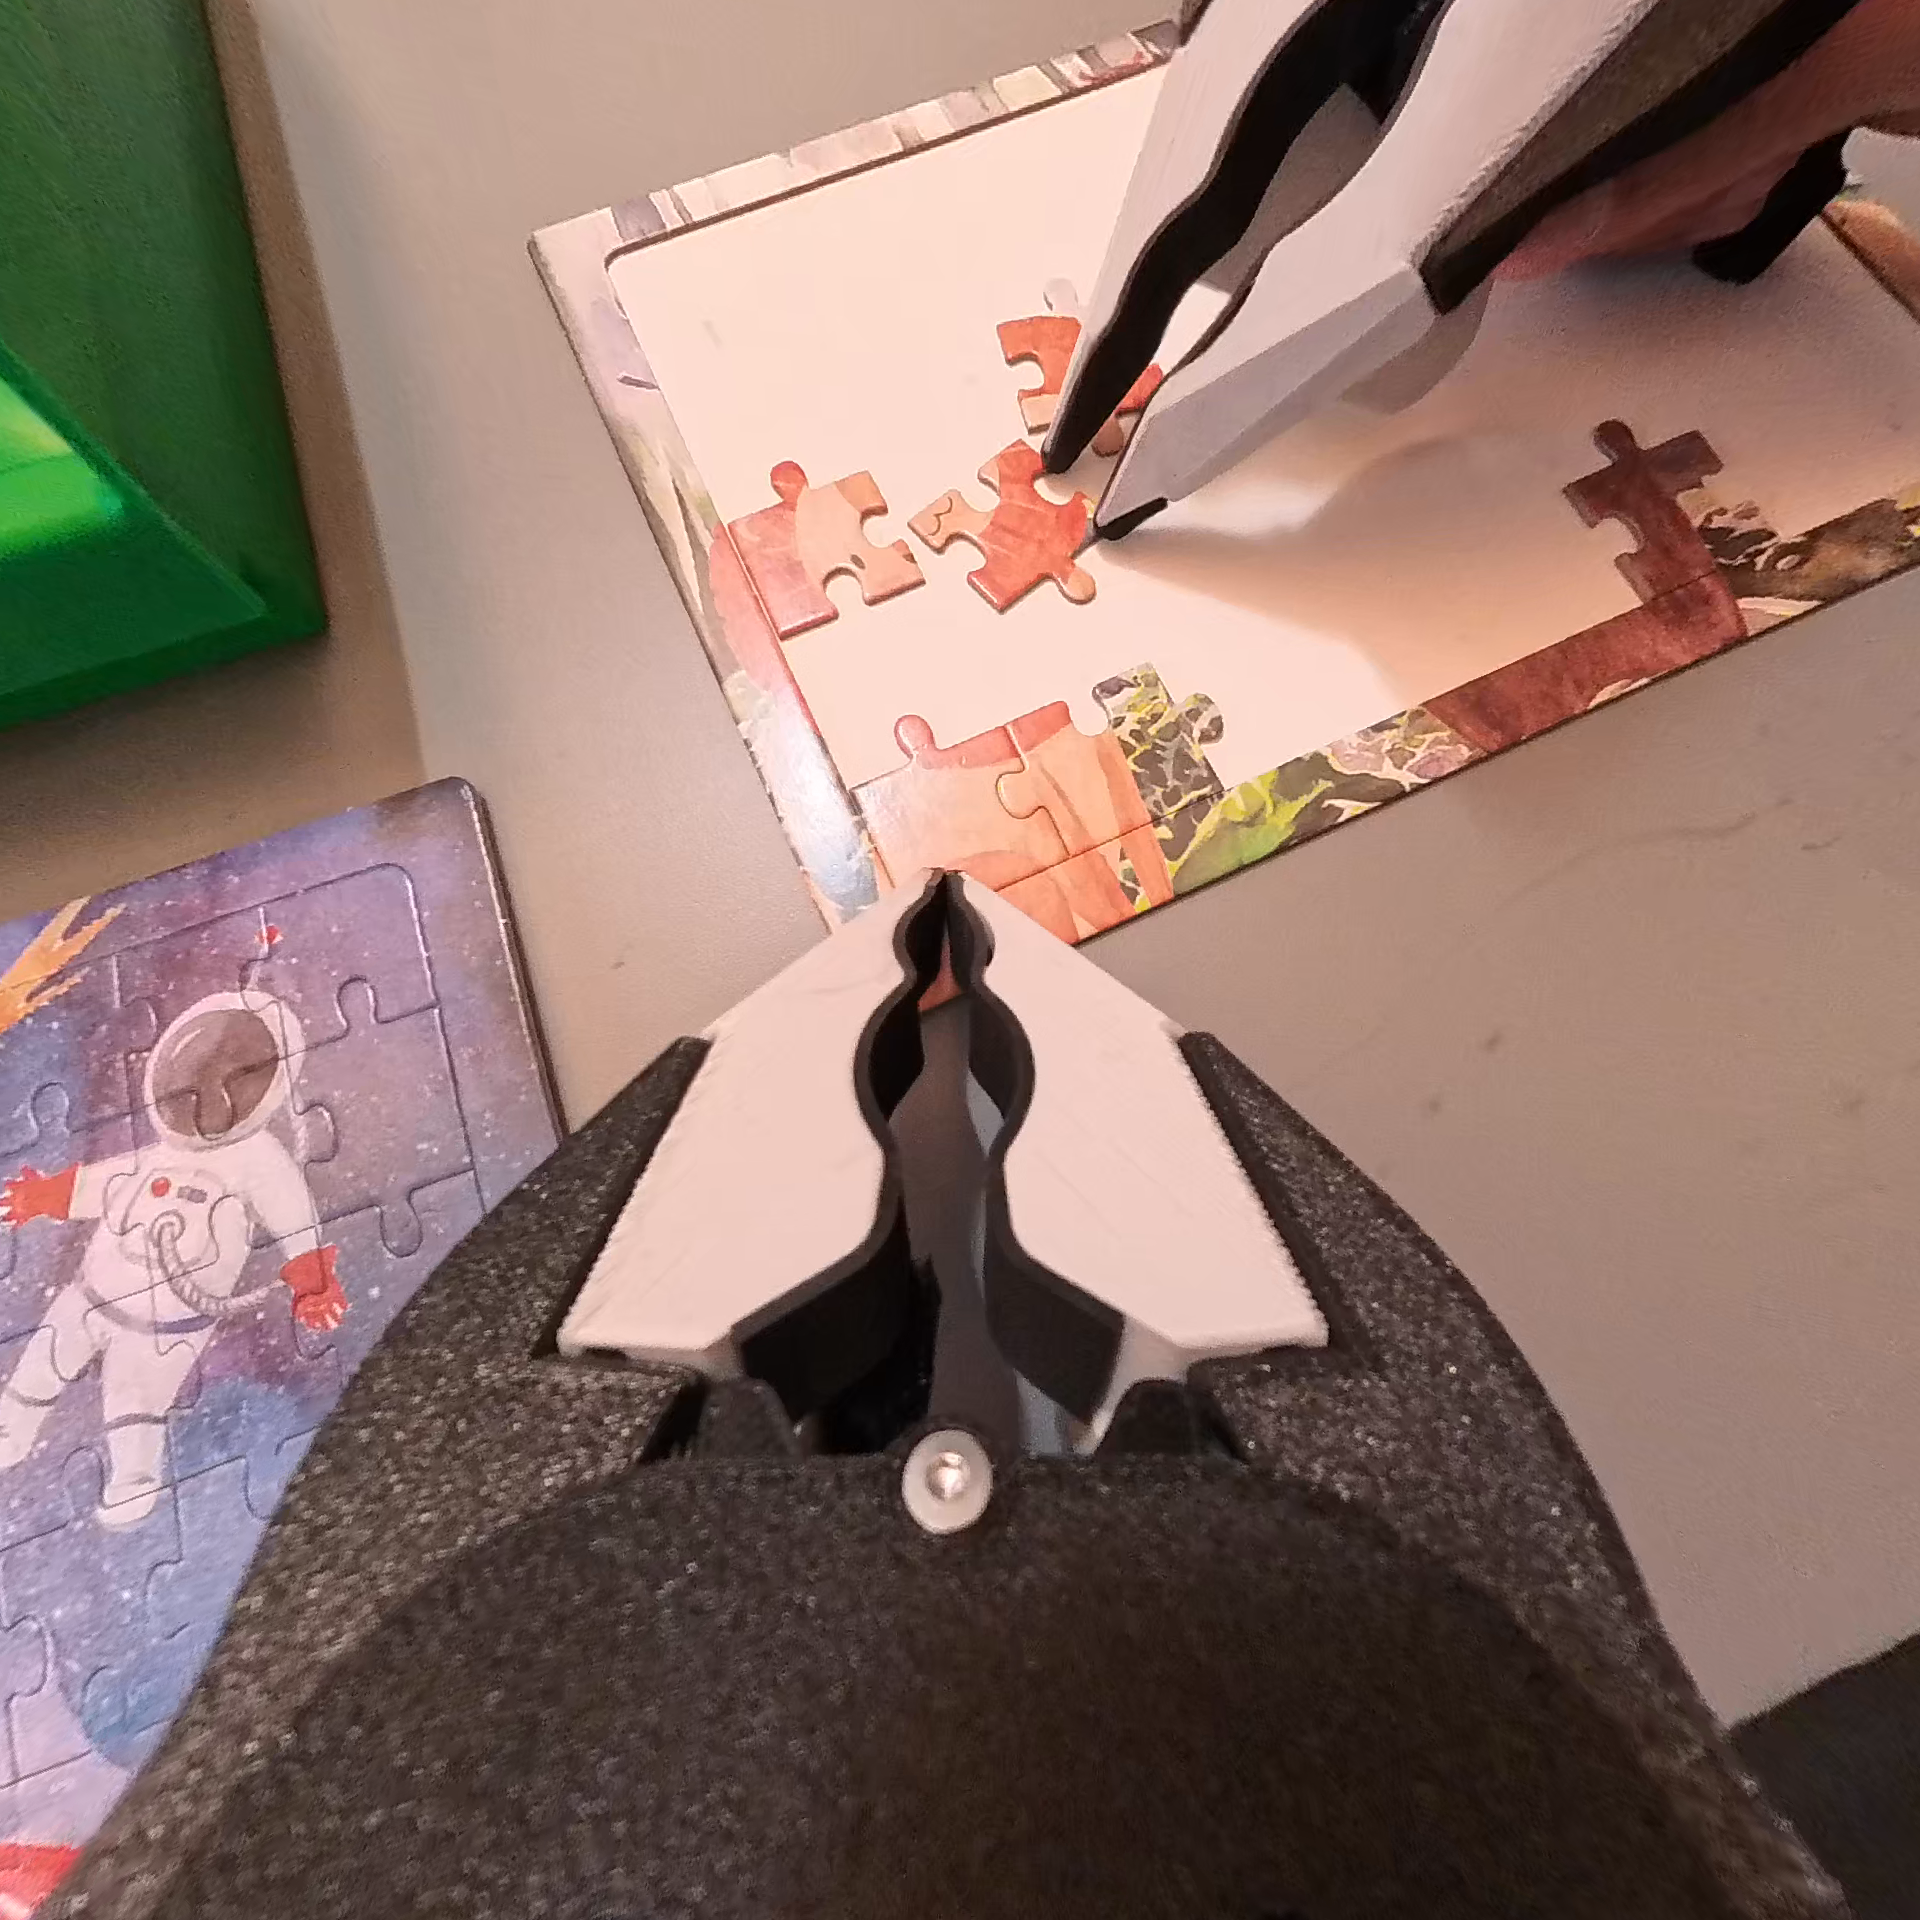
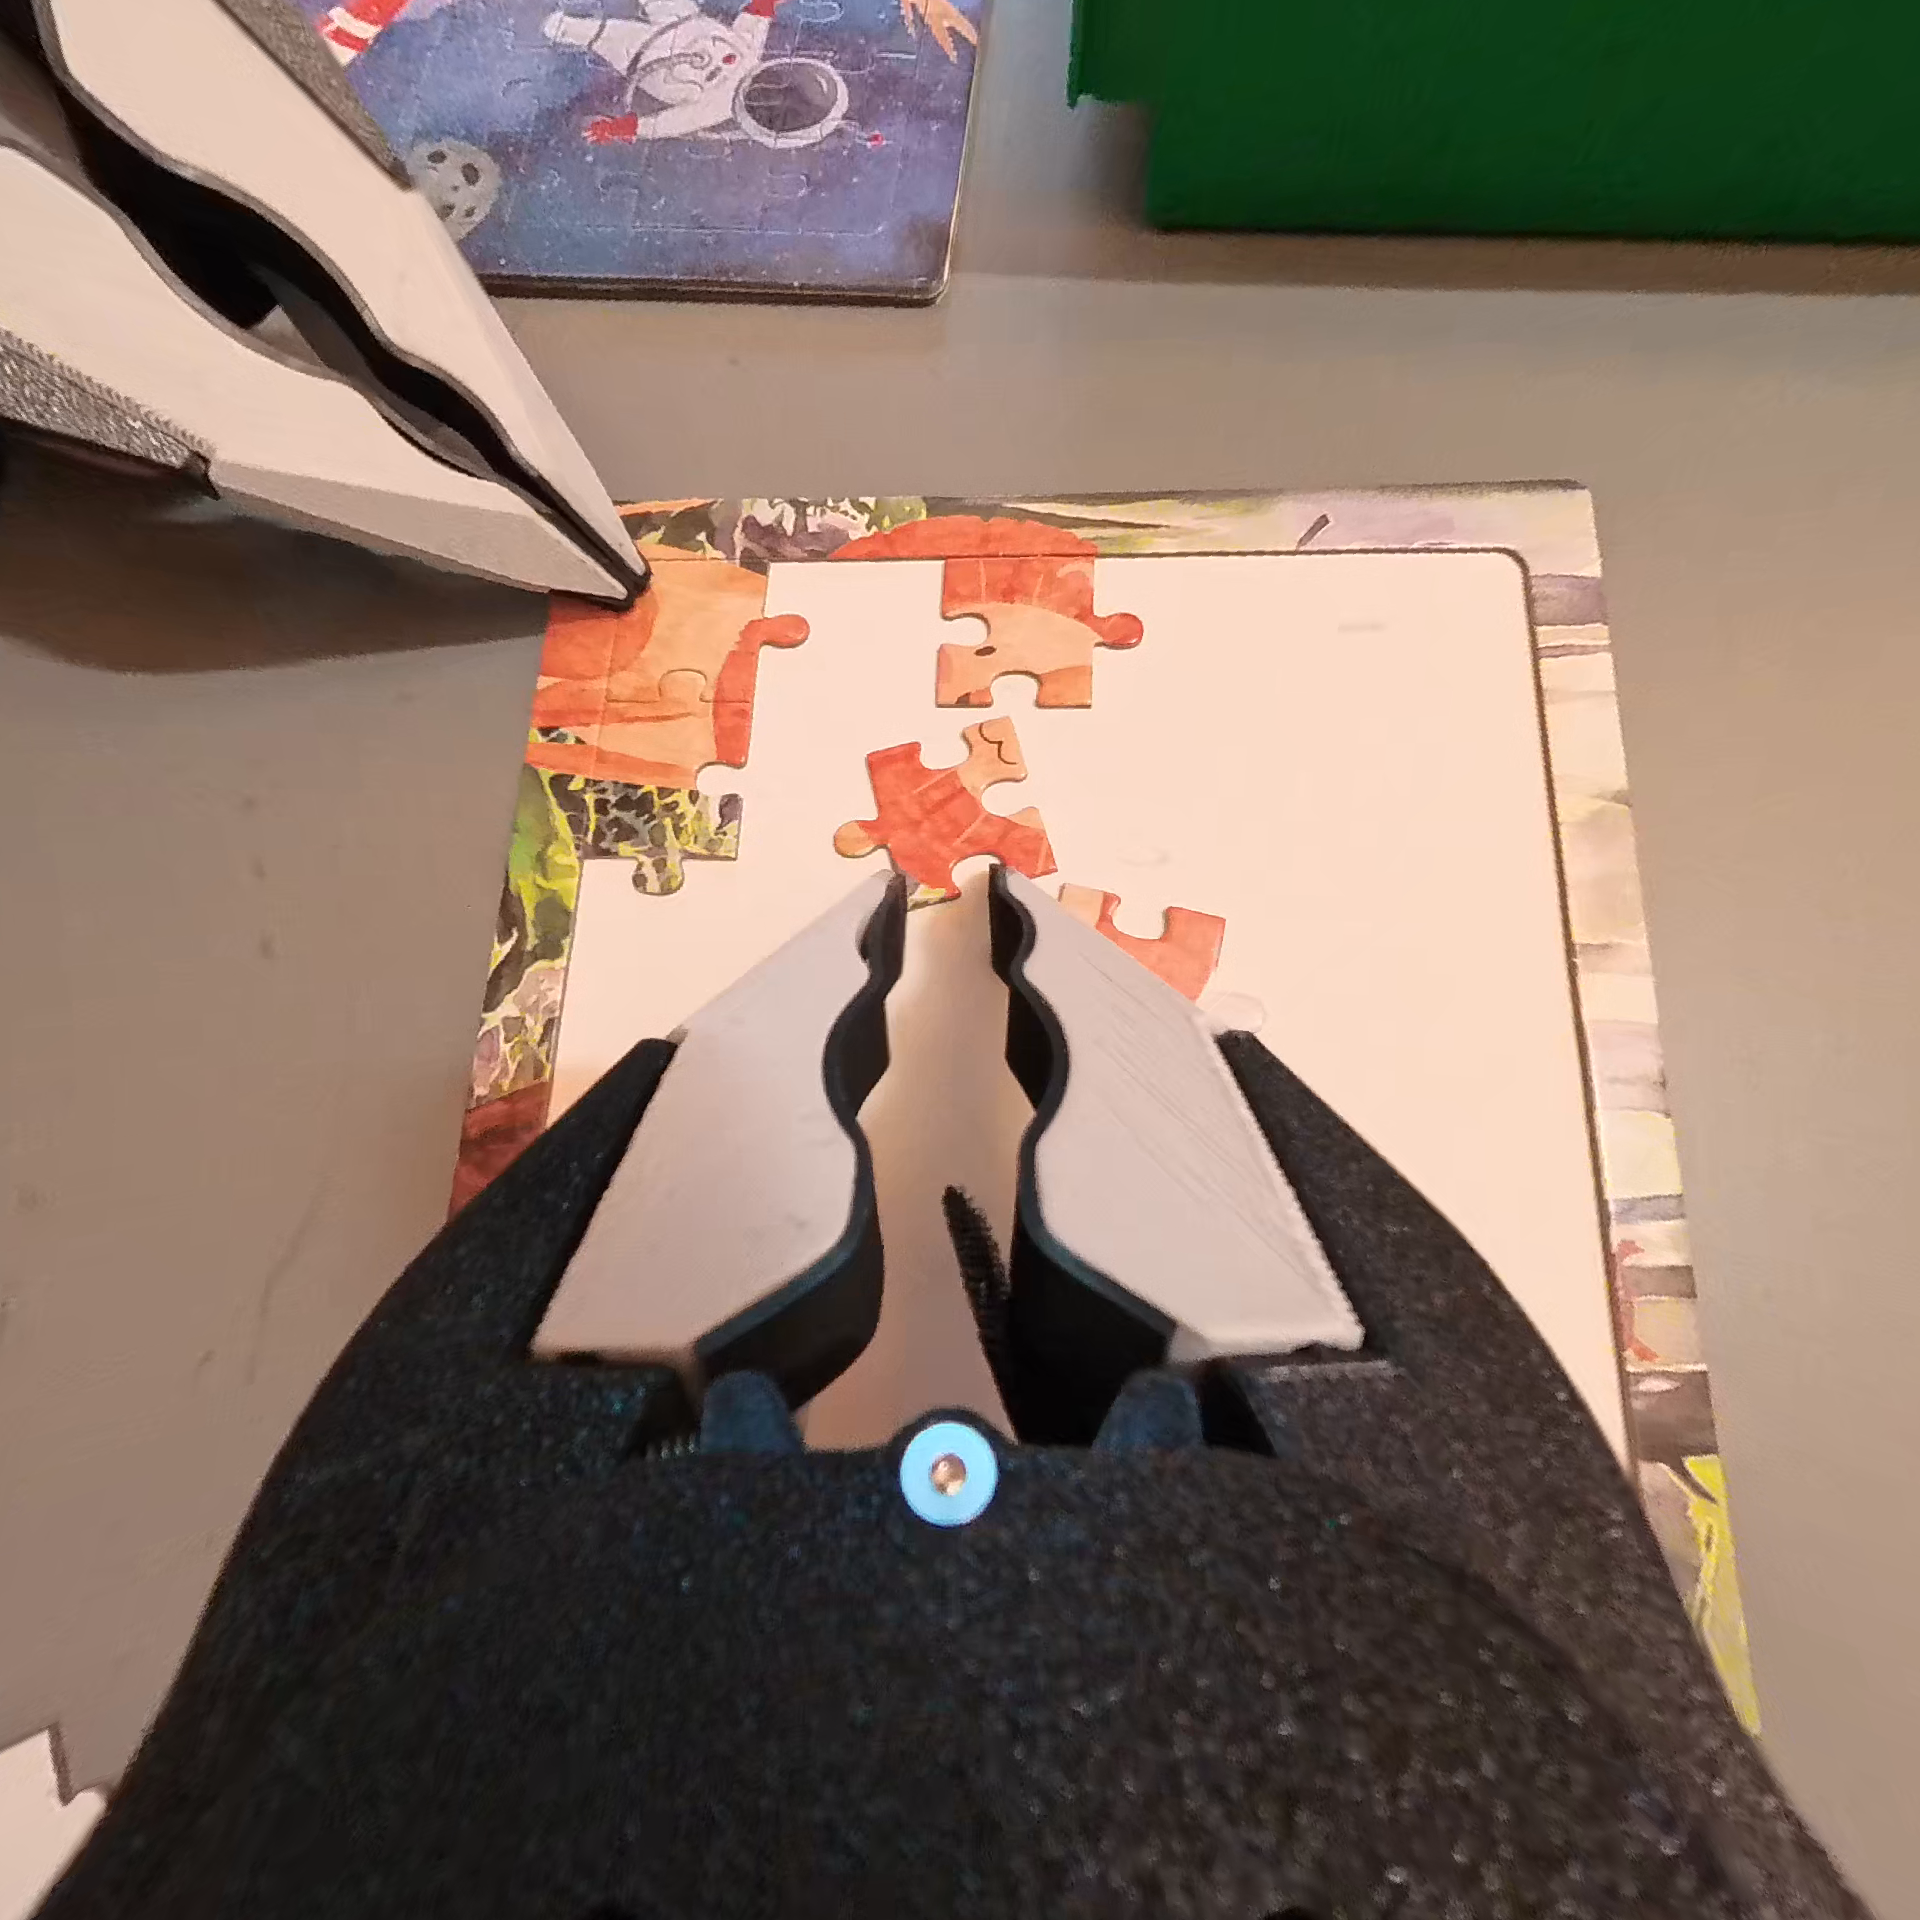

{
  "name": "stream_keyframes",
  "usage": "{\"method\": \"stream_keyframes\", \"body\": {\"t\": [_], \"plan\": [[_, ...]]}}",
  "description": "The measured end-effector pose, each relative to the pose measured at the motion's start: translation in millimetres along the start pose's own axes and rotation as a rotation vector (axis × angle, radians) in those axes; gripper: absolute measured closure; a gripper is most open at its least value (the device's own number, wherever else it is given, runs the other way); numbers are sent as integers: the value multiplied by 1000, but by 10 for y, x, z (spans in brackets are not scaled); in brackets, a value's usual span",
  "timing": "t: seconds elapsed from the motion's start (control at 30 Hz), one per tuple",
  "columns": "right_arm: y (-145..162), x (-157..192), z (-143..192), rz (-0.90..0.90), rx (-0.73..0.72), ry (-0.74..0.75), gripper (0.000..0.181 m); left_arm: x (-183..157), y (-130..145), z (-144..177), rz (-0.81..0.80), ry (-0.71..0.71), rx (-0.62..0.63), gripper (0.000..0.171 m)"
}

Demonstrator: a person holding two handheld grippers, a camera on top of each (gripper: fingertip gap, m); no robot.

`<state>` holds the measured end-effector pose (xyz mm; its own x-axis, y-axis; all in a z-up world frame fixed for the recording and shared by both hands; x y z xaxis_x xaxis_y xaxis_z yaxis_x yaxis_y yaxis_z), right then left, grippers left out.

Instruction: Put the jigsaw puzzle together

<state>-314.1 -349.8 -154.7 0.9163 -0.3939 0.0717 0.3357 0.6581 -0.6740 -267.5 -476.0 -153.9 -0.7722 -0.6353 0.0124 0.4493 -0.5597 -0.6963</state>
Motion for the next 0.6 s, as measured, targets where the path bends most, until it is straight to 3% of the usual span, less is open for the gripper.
{"method": "stream_keyframes", "body": {"t": [0.13,0.17,0.33,0.43,0.5,0.6], "plan": [[-27,46,-13,25,32,39,172,6,2,1,15,14,-2,171],[-38,72,-7,32,39,37,181,5,2,2,14,13,-2,171],[-95,207,41,1,66,19,181,6,3,2,15,13,-3,171],[-121,87,61,34,69,119,164,7,4,2,16,15,-4,171],[-158,24,58,-6,37,96,137,6,3,2,14,13,-4,171],[-164,-39,-10,-22,18,78,133,6,4,2,14,13,-4,171]]}}
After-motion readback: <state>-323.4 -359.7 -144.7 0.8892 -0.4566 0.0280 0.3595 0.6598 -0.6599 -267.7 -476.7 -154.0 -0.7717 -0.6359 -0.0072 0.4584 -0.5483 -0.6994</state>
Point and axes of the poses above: each gripper's, where its closed fingertips meet, z back along the fingers, y out of its underside, x = y × z across the jaws, the point moved 4 cm from there along z, back along the fingers, and after that the axes turned 3 degrees about x, right-handed, at the moved point
